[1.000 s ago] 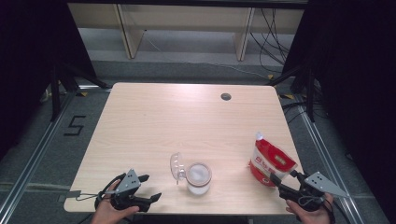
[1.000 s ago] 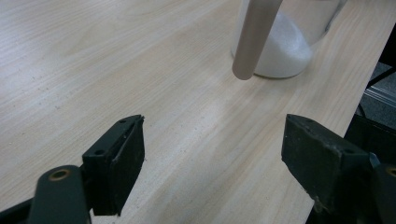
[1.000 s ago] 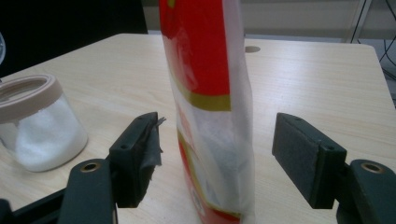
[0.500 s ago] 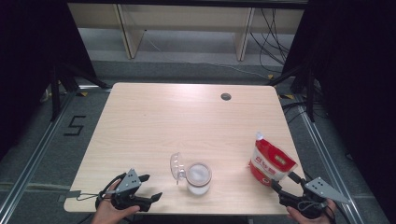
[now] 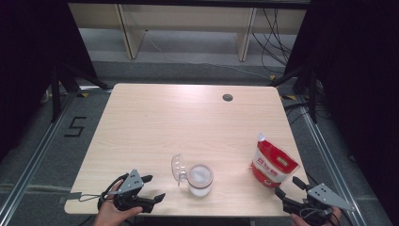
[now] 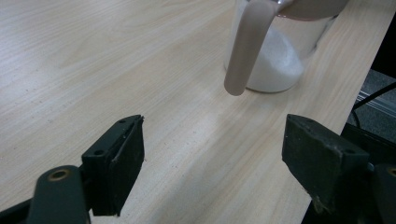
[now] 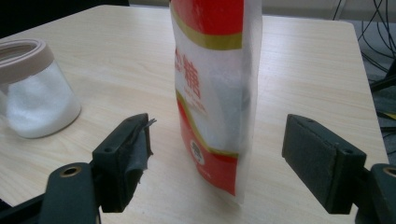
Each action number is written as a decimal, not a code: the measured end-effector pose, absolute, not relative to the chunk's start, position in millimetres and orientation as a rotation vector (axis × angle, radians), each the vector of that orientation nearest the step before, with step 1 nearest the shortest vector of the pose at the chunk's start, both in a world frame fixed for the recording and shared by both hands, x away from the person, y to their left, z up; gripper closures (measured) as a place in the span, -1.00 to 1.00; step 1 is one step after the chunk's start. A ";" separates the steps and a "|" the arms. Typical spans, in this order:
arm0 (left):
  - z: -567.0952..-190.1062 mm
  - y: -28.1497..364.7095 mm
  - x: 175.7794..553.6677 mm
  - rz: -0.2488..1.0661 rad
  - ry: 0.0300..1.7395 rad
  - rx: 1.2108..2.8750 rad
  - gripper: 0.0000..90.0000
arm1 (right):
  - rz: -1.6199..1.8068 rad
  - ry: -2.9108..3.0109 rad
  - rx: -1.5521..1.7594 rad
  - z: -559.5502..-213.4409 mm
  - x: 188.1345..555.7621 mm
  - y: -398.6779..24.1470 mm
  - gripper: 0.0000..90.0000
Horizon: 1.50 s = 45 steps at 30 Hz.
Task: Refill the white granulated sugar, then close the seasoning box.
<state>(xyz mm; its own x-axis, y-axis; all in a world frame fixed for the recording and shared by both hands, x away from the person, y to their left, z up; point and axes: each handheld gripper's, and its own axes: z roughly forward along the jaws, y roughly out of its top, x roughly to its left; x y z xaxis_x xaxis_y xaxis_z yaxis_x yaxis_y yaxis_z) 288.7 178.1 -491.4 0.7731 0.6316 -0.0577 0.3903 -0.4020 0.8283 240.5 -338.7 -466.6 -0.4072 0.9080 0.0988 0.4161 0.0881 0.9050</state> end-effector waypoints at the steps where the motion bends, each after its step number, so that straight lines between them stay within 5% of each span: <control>1: -490.8 177.4 288.1 0.313 0.769 2.022 -0.53 | 1.278 1.882 1.260 -467.2 241.7 -340.8 -0.46; 20: -474.1 163.7 292.7 0.302 0.733 1.976 -0.34 | 1.174 1.917 1.237 -473.1 235.4 -343.6 -0.49; 29: -456.2 156.0 294.3 0.362 0.671 1.946 0.54 | 1.164 1.921 1.249 -474.6 236.0 -343.6 -0.49; 33: -452.5 149.3 296.3 0.360 0.651 1.945 0.75 | 1.158 1.918 1.232 -474.3 236.9 -345.4 -0.49; 45: -447.1 138.0 296.9 0.332 0.620 1.932 0.95 | 1.152 1.932 1.225 -474.4 237.7 -344.0 -0.49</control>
<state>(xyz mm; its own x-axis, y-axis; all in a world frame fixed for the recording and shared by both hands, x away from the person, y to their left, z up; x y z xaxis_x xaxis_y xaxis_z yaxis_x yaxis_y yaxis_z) 296.9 138.0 -447.1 0.8284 0.5584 -0.0444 0.2729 -0.3331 0.9025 237.7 -344.0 -474.4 -0.4159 0.9092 -0.0188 0.4159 0.2085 0.8852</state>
